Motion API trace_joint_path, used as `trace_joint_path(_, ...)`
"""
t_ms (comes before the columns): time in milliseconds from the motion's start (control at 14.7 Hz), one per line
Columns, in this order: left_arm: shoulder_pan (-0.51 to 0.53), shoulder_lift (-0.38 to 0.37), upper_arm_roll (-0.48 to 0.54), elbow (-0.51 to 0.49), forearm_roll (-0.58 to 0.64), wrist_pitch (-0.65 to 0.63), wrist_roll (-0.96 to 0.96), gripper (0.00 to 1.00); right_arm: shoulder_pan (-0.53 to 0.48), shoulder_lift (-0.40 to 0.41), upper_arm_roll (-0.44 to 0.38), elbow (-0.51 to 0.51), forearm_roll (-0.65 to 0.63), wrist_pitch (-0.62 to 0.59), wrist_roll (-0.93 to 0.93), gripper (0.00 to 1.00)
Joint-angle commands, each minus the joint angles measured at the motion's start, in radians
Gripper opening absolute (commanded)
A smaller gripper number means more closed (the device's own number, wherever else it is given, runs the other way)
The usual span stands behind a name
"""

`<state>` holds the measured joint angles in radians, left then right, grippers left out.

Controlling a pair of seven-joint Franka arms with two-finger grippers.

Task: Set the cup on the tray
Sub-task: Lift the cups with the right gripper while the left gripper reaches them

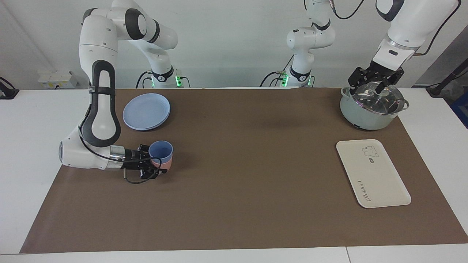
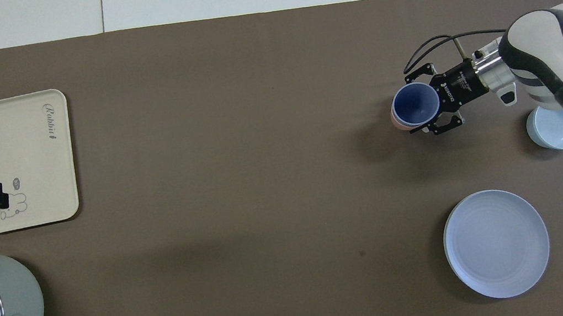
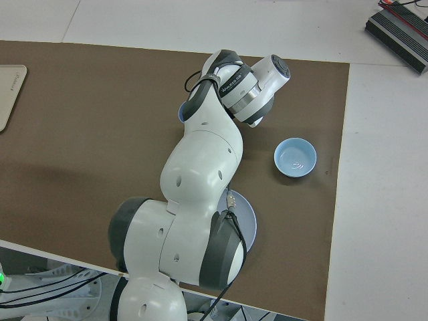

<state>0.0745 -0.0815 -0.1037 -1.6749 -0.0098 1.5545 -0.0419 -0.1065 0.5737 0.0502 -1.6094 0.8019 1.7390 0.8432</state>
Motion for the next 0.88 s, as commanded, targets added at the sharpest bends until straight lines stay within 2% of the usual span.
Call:
trace_joint_path(0,-0.009,-0.052,-0.011,-0.091,-0.053,0.103,-0.142,1.00,0.069,-0.080,0.000,-0.057,0.049,0.030,0.088,0.00)
trace_joint_path(204,-0.068,-0.061,-0.011,-0.131,-0.104,0.217,-0.329,1.00,0.174,-0.124,0.000,-0.061,0.065,0.126,0.207,0.00)
trace_joint_path(476,-0.260,-0.057,-0.011,-0.149,-0.111,0.405,-0.675,1.00,0.284,-0.158,0.000,-0.058,0.068,0.229,0.353,0.00)
trace_joint_path(613,-0.355,-0.057,-0.011,-0.187,-0.111,0.514,-0.765,1.00,0.327,-0.166,-0.001,-0.052,0.068,0.270,0.416,0.00)
trace_joint_path(817,-0.475,-0.017,-0.010,-0.209,-0.111,0.662,-0.875,0.98,0.389,-0.176,0.000,-0.047,0.068,0.338,0.505,0.00)
